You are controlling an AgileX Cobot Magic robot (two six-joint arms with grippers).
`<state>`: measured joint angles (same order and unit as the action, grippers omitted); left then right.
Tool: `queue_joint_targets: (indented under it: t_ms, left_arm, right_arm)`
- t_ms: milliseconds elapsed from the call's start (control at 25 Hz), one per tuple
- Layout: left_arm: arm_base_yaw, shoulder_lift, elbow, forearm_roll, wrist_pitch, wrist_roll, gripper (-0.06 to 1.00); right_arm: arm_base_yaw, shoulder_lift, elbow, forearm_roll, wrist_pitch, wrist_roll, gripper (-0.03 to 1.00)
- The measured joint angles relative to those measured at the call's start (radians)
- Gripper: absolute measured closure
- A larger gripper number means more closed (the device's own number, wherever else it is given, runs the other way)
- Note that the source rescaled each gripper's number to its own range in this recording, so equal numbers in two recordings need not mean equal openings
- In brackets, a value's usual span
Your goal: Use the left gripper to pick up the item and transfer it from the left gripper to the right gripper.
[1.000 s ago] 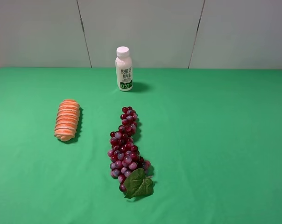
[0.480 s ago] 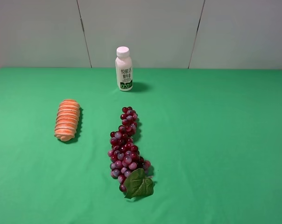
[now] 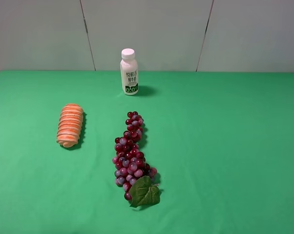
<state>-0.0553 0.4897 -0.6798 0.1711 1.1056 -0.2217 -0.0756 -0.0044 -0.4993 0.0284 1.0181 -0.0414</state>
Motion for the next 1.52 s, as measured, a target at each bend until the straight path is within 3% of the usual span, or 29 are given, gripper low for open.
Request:
queue_joint_targets:
  t_ms: [480,920,1520]
  left_arm:
    - [-0.120,0.459,-0.004,0.000,-0.126,-0.013,-0.01]
    - [-0.211,0.738,-0.014,0.000,-0.266,-0.104,-0.01]
    - [-0.229,1.059,-0.166,0.000,-0.366,-0.135,-0.01]
  right_arm:
    - [0.000,0.000,0.000,0.000,0.000,0.000,-0.03]
    - [0.000,0.000,0.000,0.000,0.000,0.000,-0.03]
    - [0.000,0.000,0.000,0.000,0.000,0.000,-0.03]
